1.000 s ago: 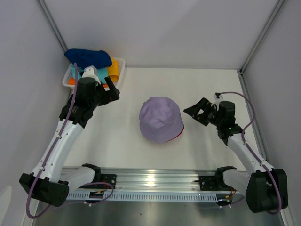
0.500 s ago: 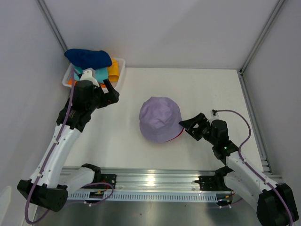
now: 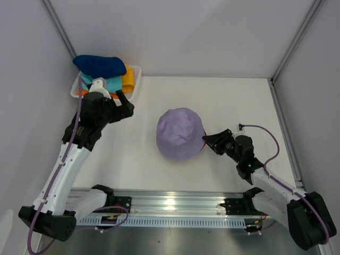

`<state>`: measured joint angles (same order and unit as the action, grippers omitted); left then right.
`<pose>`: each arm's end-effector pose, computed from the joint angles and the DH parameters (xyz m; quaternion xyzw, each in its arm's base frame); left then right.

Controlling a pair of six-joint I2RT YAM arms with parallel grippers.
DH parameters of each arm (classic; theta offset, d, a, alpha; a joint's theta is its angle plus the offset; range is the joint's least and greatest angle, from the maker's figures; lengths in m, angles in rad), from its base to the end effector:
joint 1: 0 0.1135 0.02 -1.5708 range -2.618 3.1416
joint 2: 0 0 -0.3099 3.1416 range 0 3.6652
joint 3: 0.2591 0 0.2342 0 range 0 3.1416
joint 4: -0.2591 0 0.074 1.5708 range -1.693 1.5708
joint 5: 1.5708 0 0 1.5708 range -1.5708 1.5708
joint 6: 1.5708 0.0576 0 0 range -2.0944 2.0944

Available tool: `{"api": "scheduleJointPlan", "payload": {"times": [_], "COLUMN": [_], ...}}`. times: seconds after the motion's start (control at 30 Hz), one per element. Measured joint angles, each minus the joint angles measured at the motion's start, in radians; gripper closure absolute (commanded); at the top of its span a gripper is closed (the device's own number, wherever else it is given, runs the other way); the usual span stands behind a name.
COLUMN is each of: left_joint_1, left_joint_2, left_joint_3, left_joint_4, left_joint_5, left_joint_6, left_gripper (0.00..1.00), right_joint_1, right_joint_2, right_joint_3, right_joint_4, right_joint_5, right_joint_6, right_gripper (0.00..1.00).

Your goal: Stack the hats

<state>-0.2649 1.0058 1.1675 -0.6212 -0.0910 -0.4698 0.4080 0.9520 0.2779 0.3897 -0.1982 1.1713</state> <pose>0.1805 -0.0435 0.4126 -0.1107 0.8418 -0.1532 0.5057 0.1605 0.0817 0.2349 0.2415 0.7611 0.4795 0.3640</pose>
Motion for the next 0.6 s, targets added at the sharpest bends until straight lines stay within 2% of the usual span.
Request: {"api": "scheduleJointPlan", "payload": {"times": [0.03, 0.23, 0.37, 0.6], "left_joint_1": [0.0, 0.0, 0.0, 0.0], "left_joint_2": [0.0, 0.0, 0.0, 0.01], "left_joint_3": [0.0, 0.0, 0.0, 0.0], "left_joint_4": [0.0, -0.003, -0.003, -0.003], "left_joint_5": [0.0, 0.0, 0.0, -0.001], "left_joint_6": [0.0, 0.0, 0.0, 0.0], "left_gripper": [0.0, 0.0, 0.0, 0.01], "right_joint_1": [0.0, 0.002, 0.003, 0.008], "right_joint_2": [0.006, 0.013, 0.047, 0.216], "right_joint_3": [-0.003, -0.019, -0.018, -0.011], "right_joint_4": [0.012, 0.027, 0.032, 0.096], "right_joint_5": [0.008, 0.041, 0.051, 0.033], "right_joint_6": [0.008, 0.048, 0.066, 0.066], "right_gripper": [0.76, 1.0, 1.0, 1.0]}}
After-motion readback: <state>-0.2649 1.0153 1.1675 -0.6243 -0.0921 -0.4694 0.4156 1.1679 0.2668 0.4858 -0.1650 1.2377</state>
